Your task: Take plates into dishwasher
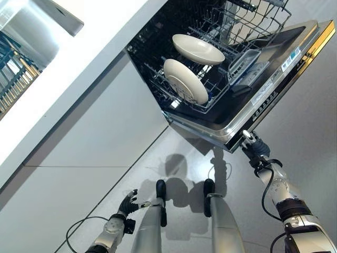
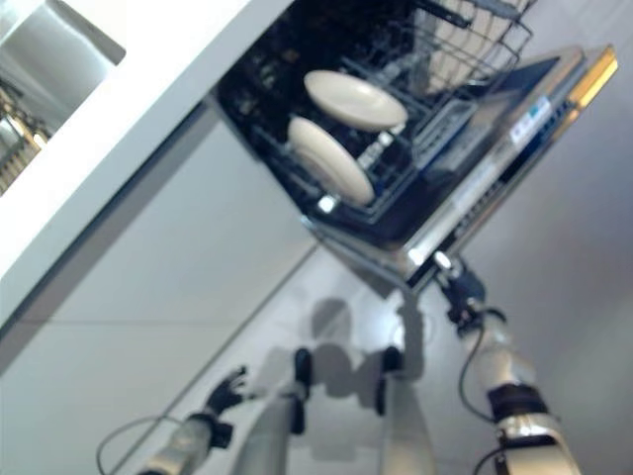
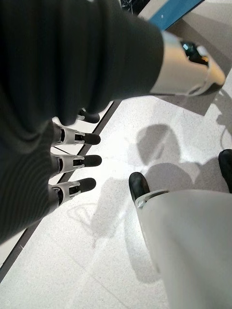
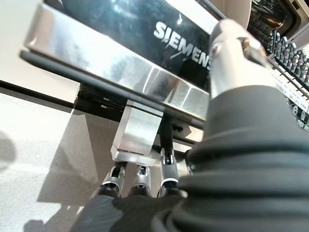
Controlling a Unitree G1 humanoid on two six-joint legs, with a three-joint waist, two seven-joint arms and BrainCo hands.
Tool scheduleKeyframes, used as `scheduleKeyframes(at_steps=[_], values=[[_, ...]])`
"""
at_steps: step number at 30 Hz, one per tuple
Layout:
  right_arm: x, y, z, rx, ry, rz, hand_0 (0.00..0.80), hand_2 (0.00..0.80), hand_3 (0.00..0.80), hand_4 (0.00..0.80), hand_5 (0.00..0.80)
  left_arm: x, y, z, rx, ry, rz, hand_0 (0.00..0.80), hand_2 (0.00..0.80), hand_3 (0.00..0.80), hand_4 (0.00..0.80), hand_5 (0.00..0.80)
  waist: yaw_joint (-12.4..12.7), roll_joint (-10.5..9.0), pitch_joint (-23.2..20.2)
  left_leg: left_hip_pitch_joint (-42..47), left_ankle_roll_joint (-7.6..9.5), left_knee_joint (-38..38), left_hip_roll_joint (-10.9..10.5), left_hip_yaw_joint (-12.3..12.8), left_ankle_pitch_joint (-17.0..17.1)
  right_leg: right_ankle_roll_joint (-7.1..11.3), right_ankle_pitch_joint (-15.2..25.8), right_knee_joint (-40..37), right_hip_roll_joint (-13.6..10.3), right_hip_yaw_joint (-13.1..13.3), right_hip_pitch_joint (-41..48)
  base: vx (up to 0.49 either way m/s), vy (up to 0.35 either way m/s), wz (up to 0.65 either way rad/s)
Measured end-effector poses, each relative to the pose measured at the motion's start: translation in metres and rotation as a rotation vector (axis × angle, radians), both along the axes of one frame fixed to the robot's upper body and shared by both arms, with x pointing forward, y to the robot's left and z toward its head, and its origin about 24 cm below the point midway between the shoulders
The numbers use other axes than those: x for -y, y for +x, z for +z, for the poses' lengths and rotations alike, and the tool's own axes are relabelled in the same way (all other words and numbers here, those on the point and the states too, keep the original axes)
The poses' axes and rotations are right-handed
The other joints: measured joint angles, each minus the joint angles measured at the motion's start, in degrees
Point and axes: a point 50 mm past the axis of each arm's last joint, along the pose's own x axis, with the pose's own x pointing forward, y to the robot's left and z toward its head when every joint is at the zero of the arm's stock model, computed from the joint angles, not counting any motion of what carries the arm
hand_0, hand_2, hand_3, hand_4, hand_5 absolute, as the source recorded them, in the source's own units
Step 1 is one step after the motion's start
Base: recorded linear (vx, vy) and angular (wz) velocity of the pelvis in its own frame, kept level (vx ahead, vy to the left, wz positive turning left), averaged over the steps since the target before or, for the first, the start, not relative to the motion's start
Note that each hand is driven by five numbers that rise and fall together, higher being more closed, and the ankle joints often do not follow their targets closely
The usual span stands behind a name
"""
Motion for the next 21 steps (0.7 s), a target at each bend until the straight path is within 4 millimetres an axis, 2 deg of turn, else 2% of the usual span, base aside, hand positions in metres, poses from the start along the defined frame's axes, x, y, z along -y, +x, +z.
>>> scheduleKeyframes(at_steps=[2, 8, 21], values=[[0.000, 0.000, 0.000, -0.001, -0.001, 0.000, 0.000, 0.000, 0.000, 0.000, 0.000, 0.002, 0.000, 0.000, 0.000, -0.004, -0.005, 0.000, 0.000, 0.000, 0.000, 0.000, 0.0, 0.24, 0.0, 0.1, 0.35, -0.6, -0.1, 0.0, 0.3, 0.12, 0.3, -0.6, -0.1, -0.1, 0.2, 0.019, 0.075, 0.03], [0.001, 0.000, 0.000, -0.007, -0.006, -0.004, 0.000, 0.000, 0.000, 0.000, 0.000, 0.005, -0.001, -0.001, -0.005, -0.005, -0.016, 0.000, 0.000, 0.000, 0.000, 0.000, -0.1, 0.42, 0.0, 0.9, -0.20, -2.2, -0.2, -0.1, 1.2, 0.31, 0.5, -1.4, -0.3, -0.5, 0.9, 0.042, 0.068, 0.02], [0.007, -0.008, -0.015, -0.084, -0.037, -0.040, 0.000, 0.000, 0.000, 0.000, 0.000, 0.003, -0.013, -0.012, -0.068, -0.006, -0.008, 0.000, 0.000, 0.000, 0.000, 0.000, 0.6, 0.74, 0.1, 5.5, -0.49, -6.3, 1.0, -1.6, 2.3, 0.48, 2.1, -7.6, 0.2, -4.2, 7.6, 0.071, 0.015, 0.04]])
